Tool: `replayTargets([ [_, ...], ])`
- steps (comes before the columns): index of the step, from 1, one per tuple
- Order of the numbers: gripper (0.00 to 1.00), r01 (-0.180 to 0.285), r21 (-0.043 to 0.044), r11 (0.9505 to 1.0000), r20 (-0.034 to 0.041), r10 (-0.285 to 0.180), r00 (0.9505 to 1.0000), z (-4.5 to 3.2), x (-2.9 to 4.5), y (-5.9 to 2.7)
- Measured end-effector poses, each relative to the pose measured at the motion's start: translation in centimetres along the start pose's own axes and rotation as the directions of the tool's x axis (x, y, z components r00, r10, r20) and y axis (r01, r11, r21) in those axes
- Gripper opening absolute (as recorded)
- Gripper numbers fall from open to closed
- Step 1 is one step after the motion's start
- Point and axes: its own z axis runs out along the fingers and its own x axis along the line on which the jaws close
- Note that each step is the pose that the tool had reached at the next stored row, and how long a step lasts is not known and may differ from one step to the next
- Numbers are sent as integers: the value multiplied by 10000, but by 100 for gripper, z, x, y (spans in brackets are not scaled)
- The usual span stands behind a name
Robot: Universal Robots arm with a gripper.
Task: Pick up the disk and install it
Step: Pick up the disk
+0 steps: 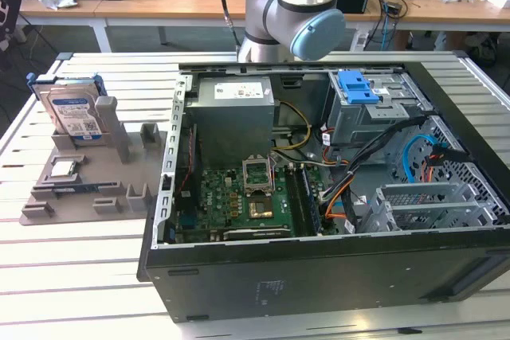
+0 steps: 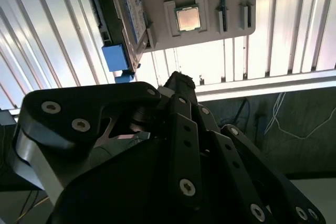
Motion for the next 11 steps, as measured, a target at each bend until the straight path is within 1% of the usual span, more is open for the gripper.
replayTargets([
  [3,10,302,-7,9995,-10,-302,9995,0,0,0],
  [6,10,646,-16,9979,-22,-646,9979,0,0,0],
  [9,10,962,-24,9954,-33,-962,9954,0,0,0],
  [10,10,1174,-30,9931,-40,-1174,9931,0,0,0],
  [11,10,1291,-33,9916,-43,-1291,9916,0,0,0],
])
